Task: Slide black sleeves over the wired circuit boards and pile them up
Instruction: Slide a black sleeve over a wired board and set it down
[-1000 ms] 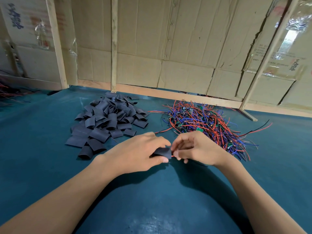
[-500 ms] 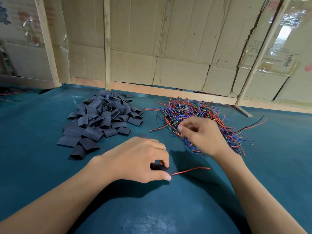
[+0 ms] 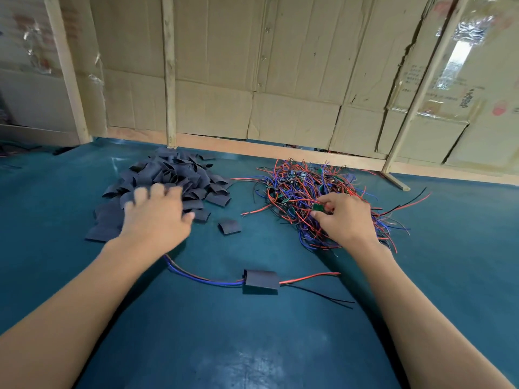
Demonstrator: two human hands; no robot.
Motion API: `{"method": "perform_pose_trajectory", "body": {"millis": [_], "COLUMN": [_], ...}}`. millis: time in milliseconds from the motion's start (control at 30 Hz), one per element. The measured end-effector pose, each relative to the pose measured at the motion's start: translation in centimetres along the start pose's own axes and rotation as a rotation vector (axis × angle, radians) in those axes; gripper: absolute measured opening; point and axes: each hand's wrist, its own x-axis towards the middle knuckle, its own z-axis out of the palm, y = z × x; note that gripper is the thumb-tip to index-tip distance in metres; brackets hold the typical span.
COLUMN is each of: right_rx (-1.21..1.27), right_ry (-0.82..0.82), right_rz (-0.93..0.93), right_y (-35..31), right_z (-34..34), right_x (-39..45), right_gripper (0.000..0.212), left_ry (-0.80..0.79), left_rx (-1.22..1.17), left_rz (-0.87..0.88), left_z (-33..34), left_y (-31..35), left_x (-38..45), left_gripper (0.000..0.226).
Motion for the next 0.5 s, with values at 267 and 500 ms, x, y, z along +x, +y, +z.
{"method": "perform_pose_trajectory", "body": {"millis": [267,500], "right_rx": [0.065,-0.038], "right_ry": [0.124,0.098], "right_rz": [-0.128,-0.070], "right_y": [0.27,0.57], "right_z": [0.15,0.79], "right_x": [-0.57,-0.01], "right_gripper": [0.031,0.025], "left_ry": [0.100,0.251], "left_rx": [-0.127,-0.158], "left_rz": [-0.009,0.074], "left_z": [0.59,0.48], "left_y": [-1.01,-0.48], "left_x": [0.74,0.63], "left_gripper": [0.013,0.025]}}
